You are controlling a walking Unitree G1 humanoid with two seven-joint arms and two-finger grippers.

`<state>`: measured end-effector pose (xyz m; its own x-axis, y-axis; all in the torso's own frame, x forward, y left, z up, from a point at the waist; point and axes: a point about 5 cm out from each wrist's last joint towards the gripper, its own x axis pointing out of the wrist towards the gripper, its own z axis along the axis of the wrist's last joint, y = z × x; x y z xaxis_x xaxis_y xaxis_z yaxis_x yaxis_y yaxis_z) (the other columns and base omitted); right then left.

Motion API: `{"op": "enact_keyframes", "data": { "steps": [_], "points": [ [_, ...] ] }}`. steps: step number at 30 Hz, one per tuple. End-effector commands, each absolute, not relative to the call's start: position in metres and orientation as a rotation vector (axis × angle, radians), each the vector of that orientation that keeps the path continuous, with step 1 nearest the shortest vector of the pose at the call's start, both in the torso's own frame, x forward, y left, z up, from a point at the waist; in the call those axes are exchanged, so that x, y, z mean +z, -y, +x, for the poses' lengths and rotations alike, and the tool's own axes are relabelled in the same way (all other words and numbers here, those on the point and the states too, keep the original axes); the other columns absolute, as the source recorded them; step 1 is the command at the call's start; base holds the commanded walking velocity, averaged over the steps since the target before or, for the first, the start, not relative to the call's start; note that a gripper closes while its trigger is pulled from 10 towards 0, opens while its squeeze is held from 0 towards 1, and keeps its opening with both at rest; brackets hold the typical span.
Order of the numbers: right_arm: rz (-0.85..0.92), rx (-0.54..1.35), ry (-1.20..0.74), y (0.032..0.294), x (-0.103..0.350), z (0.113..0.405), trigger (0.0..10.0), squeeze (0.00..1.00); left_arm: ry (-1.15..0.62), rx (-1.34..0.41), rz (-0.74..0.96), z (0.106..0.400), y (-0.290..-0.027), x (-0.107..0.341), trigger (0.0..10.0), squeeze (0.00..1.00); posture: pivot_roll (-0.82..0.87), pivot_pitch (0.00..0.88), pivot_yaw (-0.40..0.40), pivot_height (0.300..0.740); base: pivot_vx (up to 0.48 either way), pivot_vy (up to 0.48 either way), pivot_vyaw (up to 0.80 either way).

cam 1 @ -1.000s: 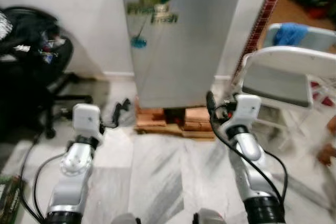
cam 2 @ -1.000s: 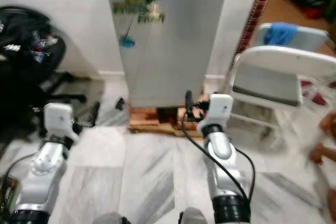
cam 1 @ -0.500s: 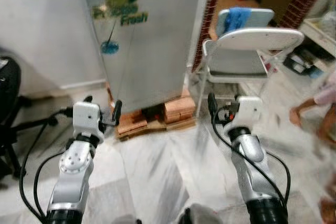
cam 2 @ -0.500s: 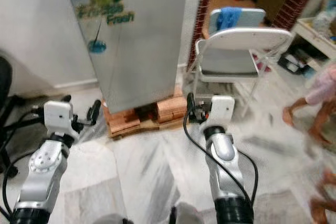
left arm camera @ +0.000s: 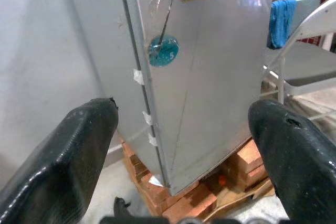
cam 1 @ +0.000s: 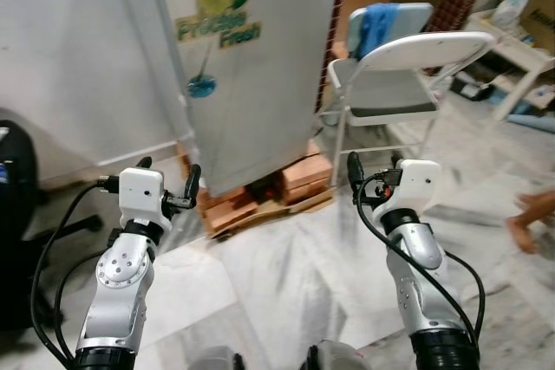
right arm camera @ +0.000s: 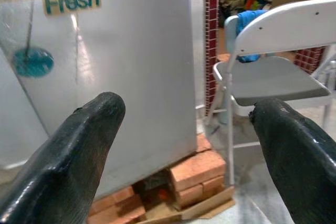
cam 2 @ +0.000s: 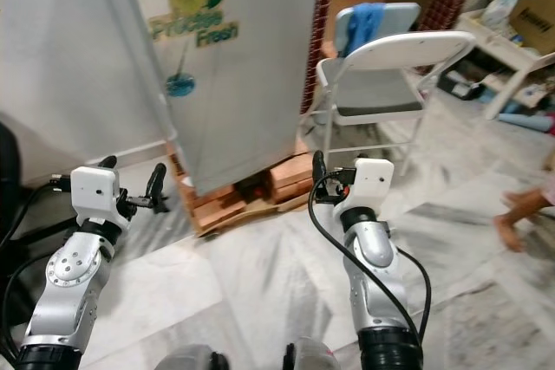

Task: Restocking fridge

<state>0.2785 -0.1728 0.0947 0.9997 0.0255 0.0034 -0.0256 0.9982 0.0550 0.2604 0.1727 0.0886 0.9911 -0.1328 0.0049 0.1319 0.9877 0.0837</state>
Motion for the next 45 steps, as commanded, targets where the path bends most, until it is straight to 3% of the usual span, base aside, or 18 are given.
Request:
{"op": "enact_keyframes", "data": {
  "steps": [1, 3, 12, 17, 39, 45],
  "points": [
    [0.022, -0.006, 0.012, 0.175, 0.096, 0.279, 10.0, 0.00, 0.003, -0.141, 0.092, 0.258, -0.175, 0.088, 10.0, 0.00, -0.07, 0.026, 0.025, 0.740, 0.000, 0.480, 0.00],
    [-0.051, -0.002, 0.009, 0.175, 0.094, 0.280, 10.0, 0.00, 0.003, -0.152, 0.090, 0.257, -0.174, 0.087, 10.0, 0.00, -0.06, 0.025, 0.025, 0.740, 0.000, 0.480, 0.00],
    [0.059, 0.091, -0.009, 0.163, 0.093, 0.276, 10.0, 0.00, 0.002, -0.176, 0.086, 0.255, -0.173, 0.086, 10.0, 0.00, -0.07, 0.031, 0.022, 0.740, 0.000, 0.449, 0.00],
    [0.029, 0.097, -0.008, 0.163, 0.092, 0.275, 10.0, 0.00, 0.013, -0.185, 0.077, 0.257, -0.171, 0.089, 10.0, 0.00, -0.07, 0.032, 0.020, 0.740, 0.244, 0.413, 0.00],
    [0.067, 0.146, 0.039, 0.159, 0.101, 0.282, 10.0, 0.00, 0.001, -0.192, 0.052, 0.253, -0.165, 0.088, 10.0, 0.00, -0.06, 0.038, 0.005, 0.740, 0.245, 0.397, -0.79],
    [-0.066, 0.151, 0.015, 0.162, 0.097, 0.282, 10.0, 0.00, -0.007, -0.196, 0.048, 0.253, -0.164, 0.087, 10.0, 0.00, -0.06, 0.039, 0.003, 0.740, 0.000, 0.479, 0.00]
  ]
}}
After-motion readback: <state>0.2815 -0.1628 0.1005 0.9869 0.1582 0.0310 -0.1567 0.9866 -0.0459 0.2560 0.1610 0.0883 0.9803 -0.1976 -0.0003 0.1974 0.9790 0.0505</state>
